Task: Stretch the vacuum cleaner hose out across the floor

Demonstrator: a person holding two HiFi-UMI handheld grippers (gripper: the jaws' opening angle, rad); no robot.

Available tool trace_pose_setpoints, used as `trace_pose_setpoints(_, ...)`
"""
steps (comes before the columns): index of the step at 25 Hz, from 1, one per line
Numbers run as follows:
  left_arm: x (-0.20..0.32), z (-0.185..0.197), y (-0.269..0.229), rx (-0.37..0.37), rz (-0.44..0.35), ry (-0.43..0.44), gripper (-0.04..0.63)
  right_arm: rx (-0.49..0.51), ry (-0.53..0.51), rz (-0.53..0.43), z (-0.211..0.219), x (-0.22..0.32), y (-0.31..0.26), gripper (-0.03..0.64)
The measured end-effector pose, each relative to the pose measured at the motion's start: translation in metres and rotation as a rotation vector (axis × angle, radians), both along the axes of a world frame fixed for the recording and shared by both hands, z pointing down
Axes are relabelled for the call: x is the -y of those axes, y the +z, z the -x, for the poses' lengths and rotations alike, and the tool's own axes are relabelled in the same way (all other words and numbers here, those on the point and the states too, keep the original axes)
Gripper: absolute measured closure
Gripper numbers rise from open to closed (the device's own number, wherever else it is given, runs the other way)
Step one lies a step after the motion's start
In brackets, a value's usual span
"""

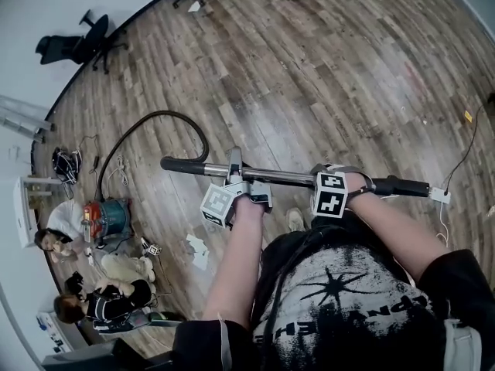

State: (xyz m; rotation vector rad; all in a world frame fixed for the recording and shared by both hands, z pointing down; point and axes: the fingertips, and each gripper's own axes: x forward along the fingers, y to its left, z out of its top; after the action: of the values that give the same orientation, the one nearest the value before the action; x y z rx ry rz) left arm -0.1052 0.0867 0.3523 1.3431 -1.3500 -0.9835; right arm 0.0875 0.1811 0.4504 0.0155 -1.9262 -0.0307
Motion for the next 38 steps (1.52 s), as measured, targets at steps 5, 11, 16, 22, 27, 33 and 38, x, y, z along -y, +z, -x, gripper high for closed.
trace_pose_setpoints(5, 0.001, -0.004, 0.014, 0.022, 0.035, 0.069, 0.546, -0.014, 0.105, 0.005, 0.002, -0.015, 0.008, 0.523)
trace_pose_setpoints(11, -0.010, -0.015, 0.022, -0.008, 0.021, 0.099, 0.548, -0.046, 0.129, -0.037, -0.010, -0.022, 0.014, 0.529)
trace_pose_setpoints(16, -0.019, -0.011, 0.006, -0.014, -0.016, 0.055, 0.548, -0.037, 0.088, -0.058, -0.008, -0.022, 0.008, 0.529)
trace_pose_setpoints(22, -0.025, -0.047, 0.000, 0.014, -0.023, -0.024, 0.548, -0.004, 0.011, -0.059, -0.048, -0.014, 0.008, 0.529)
trace_pose_setpoints(27, -0.030, -0.097, 0.002, 0.023, 0.000, -0.063, 0.548, 0.000, -0.033, -0.042, -0.101, -0.013, 0.007, 0.529)
trace_pose_setpoints(33, -0.057, -0.159, 0.014, 0.050, 0.024, -0.128, 0.549, 0.016, -0.103, -0.024, -0.170, -0.025, 0.013, 0.529)
trace_pose_setpoints(38, -0.099, -0.188, 0.024, 0.073, 0.096, -0.220, 0.548, 0.040, -0.184, 0.052, -0.202, -0.058, 0.024, 0.528)
